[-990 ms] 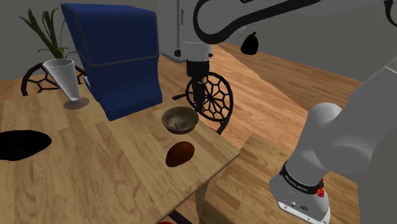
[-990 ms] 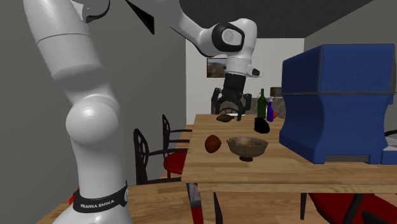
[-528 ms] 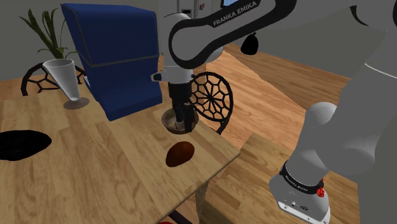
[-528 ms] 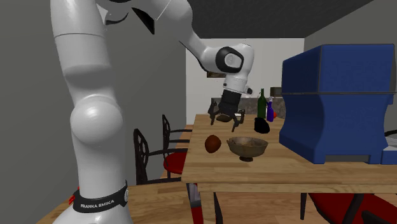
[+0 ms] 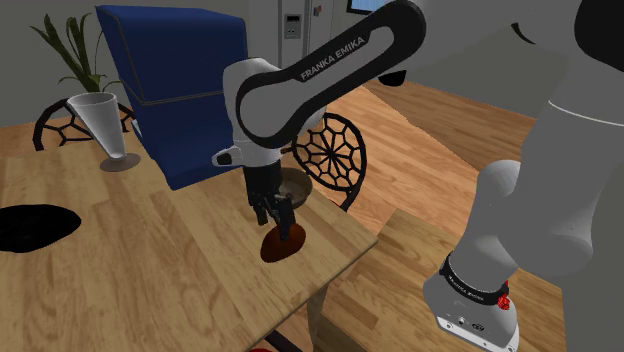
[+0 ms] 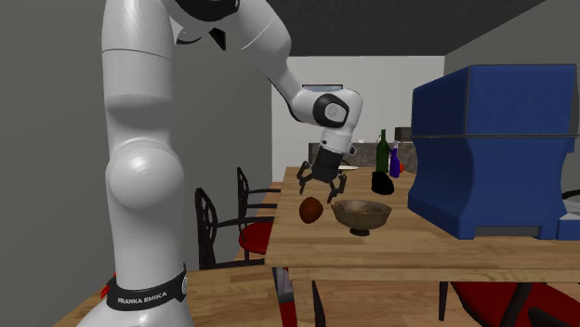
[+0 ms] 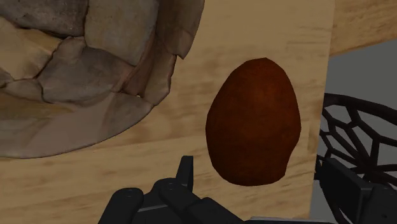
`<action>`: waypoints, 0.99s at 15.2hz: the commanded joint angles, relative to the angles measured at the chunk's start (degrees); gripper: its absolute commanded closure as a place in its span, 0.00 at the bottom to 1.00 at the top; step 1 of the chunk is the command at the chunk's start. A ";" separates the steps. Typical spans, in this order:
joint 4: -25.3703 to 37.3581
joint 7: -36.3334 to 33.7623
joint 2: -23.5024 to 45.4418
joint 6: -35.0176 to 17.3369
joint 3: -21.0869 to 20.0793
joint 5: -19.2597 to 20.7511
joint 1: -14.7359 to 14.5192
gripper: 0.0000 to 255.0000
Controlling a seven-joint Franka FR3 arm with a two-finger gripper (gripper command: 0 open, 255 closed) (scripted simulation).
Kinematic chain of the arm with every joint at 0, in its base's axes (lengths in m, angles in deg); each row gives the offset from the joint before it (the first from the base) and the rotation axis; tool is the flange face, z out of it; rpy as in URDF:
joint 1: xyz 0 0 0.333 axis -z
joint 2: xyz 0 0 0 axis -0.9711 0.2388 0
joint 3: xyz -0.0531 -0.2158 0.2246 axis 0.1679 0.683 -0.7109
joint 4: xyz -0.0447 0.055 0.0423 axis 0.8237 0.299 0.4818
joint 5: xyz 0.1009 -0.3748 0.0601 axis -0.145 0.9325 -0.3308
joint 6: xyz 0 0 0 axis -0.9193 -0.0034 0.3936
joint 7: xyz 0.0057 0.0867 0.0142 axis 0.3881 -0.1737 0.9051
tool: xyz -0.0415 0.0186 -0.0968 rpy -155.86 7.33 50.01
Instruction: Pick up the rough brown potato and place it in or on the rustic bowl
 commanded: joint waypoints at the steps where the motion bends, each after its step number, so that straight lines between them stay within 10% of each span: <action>1: -1.13 0.38 0.59 -1.73 -0.23 -0.31 -0.23 0.00; 12: -2.91 0.61 1.53 -4.49 -0.56 -0.79 -0.56 0.00; 13: -2.91 0.61 1.53 -4.49 -0.56 -0.79 -0.56 1.00; 15: -2.90 0.61 1.54 -4.49 -0.56 -0.79 -0.56 1.00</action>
